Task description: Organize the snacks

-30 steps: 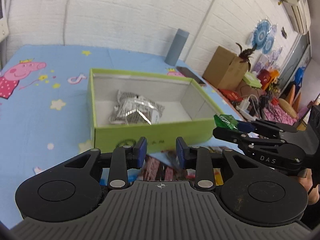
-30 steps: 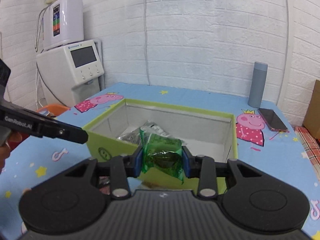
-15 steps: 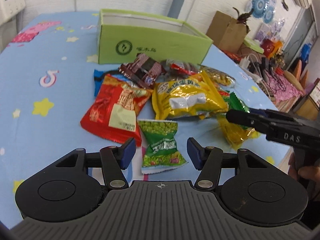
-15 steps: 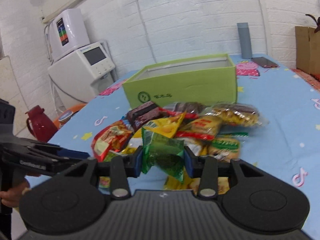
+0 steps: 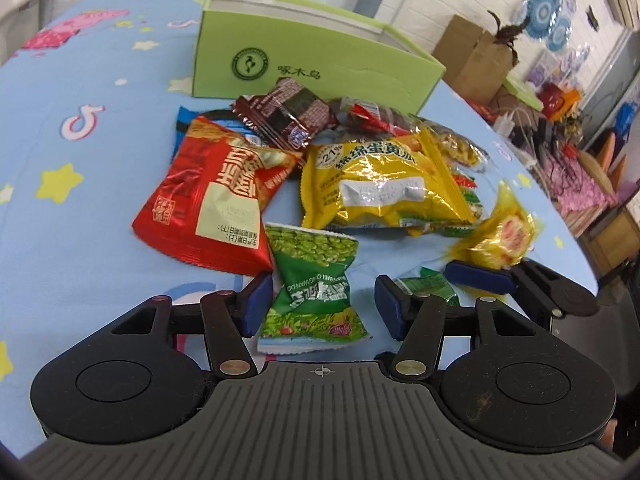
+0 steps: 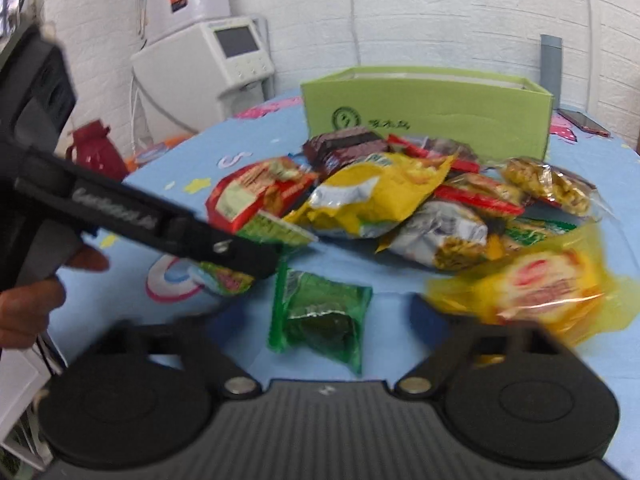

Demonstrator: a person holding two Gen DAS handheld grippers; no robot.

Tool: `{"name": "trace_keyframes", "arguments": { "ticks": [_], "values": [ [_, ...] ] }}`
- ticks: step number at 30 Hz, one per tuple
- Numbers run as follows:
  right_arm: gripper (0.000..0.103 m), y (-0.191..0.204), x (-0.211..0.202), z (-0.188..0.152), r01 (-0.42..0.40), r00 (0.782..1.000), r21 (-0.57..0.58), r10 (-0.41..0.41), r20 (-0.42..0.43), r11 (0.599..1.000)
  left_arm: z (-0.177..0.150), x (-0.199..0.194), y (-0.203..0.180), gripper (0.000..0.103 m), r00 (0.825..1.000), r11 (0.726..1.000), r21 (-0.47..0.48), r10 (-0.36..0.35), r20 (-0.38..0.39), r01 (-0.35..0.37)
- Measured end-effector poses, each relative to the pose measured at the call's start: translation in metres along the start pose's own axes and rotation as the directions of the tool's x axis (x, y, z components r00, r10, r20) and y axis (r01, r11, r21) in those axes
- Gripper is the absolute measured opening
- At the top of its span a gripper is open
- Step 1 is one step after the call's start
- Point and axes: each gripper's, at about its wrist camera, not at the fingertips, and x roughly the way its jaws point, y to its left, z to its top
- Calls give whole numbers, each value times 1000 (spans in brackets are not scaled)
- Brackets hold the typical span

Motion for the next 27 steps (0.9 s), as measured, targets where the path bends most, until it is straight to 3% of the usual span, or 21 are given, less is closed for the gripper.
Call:
{"name": "trace_keyframes", "arguments": {
  "ticks": [2,8,10,11,13,15,19,23,27],
  "values": [
    [102,9,3,-6,71,997,-76,-71,9,995,0,2,-3,40,1000,1000,25,18,1,-18],
    [85,-4,-6,1,57,998,14,-57,5,998,3,5,-7,40,999,998,46,39,-7,-39],
    [62,-3,-9,2,37,999,30,-37,8,999,2,7,-9,40,999,997,61,50,0,-50],
    [58,-3,-9,2,19,1000,38,-19,2,999,1,6,-10,39,999,996,66,54,3,-54],
    [45,2,-11,-1,40,999,16,-40,9,999,0,6,-12,22,997,993,84,81,9,-82],
    [37,3,-12,-1,60,998,6,-60,10,998,0,4,-8,11,997,994,80,71,4,-71],
    [34,-12,-25,10,12,1000,58,-13,23,998,5,-9,3,10,1000,1000,20,-15,-17,15],
    [35,-21,-51,33,-59,994,71,52,94,996,26,-35,6,10,994,994,-4,-107,36,107],
    [35,-37,-49,77,-9,988,9,7,157,1000,78,-46,3,11,983,991,35,-129,129,126]
  ]
}}
